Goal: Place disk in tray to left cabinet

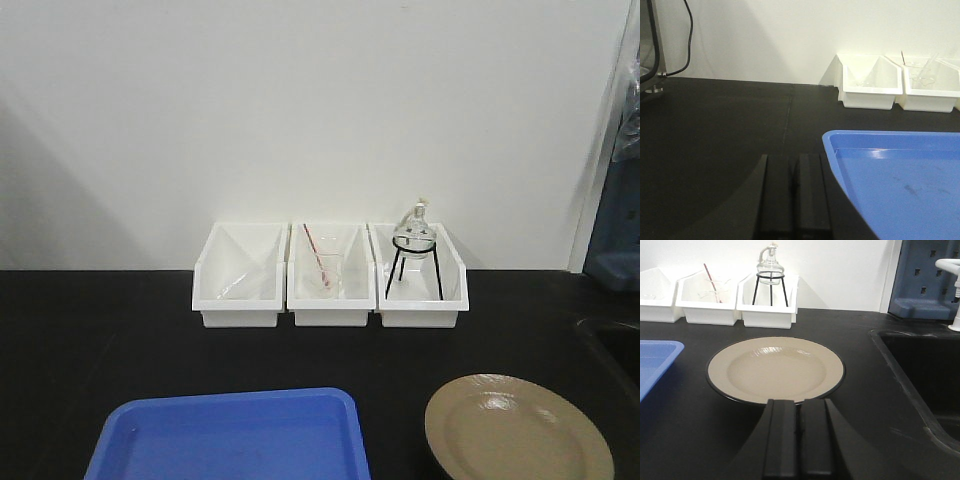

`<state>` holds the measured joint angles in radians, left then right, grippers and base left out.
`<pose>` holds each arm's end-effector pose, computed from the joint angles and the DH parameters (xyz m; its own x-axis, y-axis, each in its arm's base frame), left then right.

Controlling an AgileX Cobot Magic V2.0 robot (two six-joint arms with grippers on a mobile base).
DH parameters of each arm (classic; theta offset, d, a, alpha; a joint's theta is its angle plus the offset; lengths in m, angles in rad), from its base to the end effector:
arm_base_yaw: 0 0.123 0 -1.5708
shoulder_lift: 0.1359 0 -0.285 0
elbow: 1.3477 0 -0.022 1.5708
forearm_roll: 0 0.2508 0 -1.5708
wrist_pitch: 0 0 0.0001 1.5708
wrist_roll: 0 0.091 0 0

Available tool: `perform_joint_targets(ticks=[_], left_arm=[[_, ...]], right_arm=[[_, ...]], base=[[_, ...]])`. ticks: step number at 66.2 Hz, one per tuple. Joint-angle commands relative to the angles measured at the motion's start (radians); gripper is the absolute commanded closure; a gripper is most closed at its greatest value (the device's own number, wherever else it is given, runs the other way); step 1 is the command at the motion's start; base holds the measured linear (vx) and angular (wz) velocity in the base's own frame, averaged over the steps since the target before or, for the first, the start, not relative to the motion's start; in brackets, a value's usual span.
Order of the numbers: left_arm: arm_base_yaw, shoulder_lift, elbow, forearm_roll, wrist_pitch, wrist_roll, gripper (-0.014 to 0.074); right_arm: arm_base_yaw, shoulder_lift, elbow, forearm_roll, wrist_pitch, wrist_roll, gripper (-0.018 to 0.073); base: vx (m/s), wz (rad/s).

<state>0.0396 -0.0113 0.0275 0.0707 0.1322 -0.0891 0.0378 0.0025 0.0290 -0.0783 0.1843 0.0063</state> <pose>0.0566 0.0031 0.1925 -0.0599 -0.0214 -0.9980 -0.0500 0.9986 -0.0184 0.0572 0.0008 0.1865 -0.1256 -0.0754 -0.9892 -0.0325 0.9969 -0.0719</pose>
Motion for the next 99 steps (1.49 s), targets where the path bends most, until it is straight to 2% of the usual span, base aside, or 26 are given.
perform_joint_targets(ticks=[1,46,59,66,72,77,82,88,99], left_arm=[[0.001,-0.015,0.02,0.004,-0.08,-0.01,0.06],[0.001,-0.015,0.019,0.004,-0.085,-0.01,0.06],[0.001,-0.015,0.018,0.004,-0.123,-0.01,0.06],[0.001,-0.015,0.016,-0.006,-0.218,-0.01,0.06],[0.001,-0.015,-0.002,-0.004,-0.279,-0.01,0.06],[0.001,-0.015,-0.048,-0.004,-0.287,-0.01,0.06],[0.001,-0.015,-0.12,-0.004,-0.275,-0.01,0.06],[0.001,0.005,-0.234,-0.003,-0.221,-0.008,0.06],[0.001,0.174,-0.47,-0.003,-0.045,0.002,0.06]], right_arm=[[-0.004,0.014,0.022,-0.004,-0.082,-0.006,0.0568],[-0.004,0.014,0.022,-0.004,-0.083,-0.006,0.0568],[-0.004,0.014,0.022,-0.004,-0.092,-0.012,0.0568],[-0.004,0.014,0.022,-0.004,-0.144,-0.012,0.0568],[-0.004,0.014,0.018,0.008,-0.252,-0.006,0.0568],[-0.004,0.014,-0.001,0.031,-0.377,0.029,0.0568],[-0.004,0.014,-0.065,0.035,-0.443,0.047,0.0568],[-0.004,0.033,-0.178,0.035,-0.377,0.047,0.0567],[-0.004,0.19,-0.418,0.034,-0.092,0.04,0.0564]], base=[[0.0,0.0],[0.0,0.0],[0.0,0.0],[0.0,0.0],[0.0,0.0],[0.0,0.0],[0.0,0.0],[0.0,0.0],[0.0,0.0]])
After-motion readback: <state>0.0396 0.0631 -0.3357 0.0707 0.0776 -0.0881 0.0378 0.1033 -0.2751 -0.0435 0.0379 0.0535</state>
